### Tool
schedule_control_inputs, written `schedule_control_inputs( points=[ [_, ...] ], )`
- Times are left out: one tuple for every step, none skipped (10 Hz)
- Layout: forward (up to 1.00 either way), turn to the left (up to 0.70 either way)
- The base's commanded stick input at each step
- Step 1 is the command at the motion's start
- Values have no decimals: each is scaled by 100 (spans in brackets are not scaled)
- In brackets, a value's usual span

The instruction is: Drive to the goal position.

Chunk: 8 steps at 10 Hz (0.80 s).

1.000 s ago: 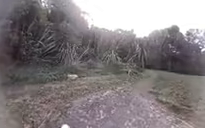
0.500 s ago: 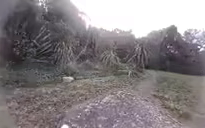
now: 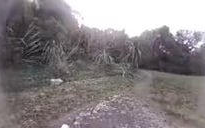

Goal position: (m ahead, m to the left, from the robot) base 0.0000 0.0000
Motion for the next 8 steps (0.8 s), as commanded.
schedule_control_inputs(
  points=[
    [-50,0],
    [-50,0],
    [-50,0],
    [-50,0],
    [0,0],
    [0,0],
    [0,0],
    [0,0]
  ],
)
